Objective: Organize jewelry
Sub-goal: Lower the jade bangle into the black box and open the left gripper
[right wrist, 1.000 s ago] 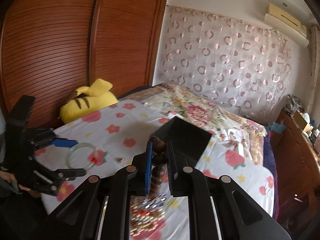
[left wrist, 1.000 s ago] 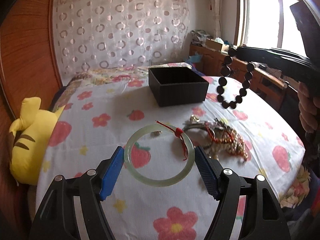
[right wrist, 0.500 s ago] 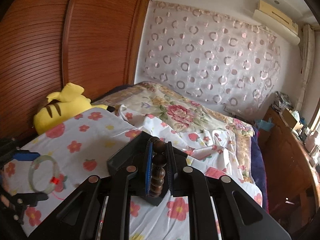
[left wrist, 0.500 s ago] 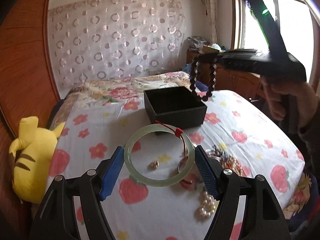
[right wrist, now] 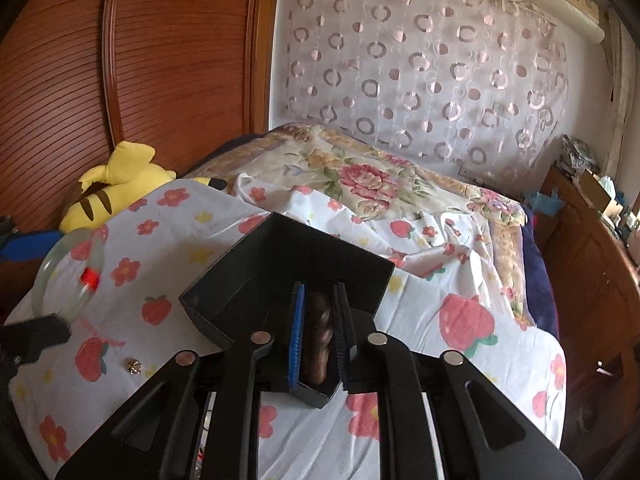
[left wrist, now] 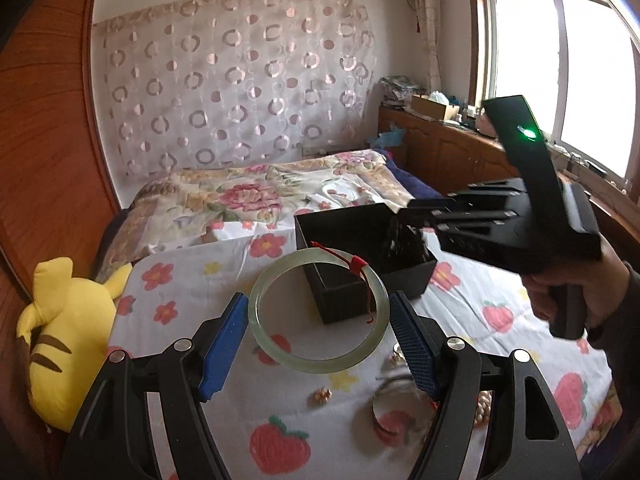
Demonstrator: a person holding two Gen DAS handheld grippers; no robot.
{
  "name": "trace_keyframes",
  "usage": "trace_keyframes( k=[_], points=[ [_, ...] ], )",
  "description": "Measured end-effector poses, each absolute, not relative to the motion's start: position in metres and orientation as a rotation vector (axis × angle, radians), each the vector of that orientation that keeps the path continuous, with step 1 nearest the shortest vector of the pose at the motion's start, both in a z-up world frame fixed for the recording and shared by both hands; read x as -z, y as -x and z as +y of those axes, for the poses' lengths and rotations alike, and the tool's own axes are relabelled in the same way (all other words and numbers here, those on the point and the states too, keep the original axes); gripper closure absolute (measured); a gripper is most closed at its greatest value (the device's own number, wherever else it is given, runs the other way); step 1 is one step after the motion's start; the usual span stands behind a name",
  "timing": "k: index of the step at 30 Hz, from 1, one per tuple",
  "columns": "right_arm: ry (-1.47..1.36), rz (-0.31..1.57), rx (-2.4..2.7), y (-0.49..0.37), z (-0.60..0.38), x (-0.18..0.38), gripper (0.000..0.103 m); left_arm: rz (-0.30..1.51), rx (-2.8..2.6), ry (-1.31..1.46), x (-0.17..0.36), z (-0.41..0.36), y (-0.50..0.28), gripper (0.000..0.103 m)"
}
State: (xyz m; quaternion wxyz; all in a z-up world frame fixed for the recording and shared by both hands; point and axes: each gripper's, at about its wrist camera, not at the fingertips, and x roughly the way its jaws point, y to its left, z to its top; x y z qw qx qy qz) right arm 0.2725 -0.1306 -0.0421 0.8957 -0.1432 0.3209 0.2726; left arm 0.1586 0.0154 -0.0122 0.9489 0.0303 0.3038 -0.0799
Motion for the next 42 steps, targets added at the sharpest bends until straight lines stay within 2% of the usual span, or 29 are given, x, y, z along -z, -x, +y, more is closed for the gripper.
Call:
trace_keyframes(
  k=[10, 27, 34, 36, 42],
  points=[
    [0.261, 0.647, -0.563, -0.259, -0.159, 0.040, 0.083, 0.648, 0.142, -0.084, 0.022, 0.003, -0.201, 0.034],
    [0.215, 0.680, -0.585, -0.209, -0.202, 0.070, 0.082, 0.745, 0.148, -0.099, 0.051, -0.028, -0.263, 0.034],
    [0.200, 0.687, -0.593, -0.199, -0.208, 0.075, 0.082, 0.754, 0.146, -0.100, 0.053, -0.032, -0.264, 0.033],
    [0.201, 0.689, -0.591, -0.194, -0.209, 0.077, 0.082, 0.742, 0.151, -0.095, 0.051, -0.030, -0.260, 0.025],
    [0.196, 0.688, -0.605, -0.172, -0.211, 0.079, 0.082, 0.710, 0.177, -0.100, 0.048, -0.019, -0.223, 0.025]
  ],
)
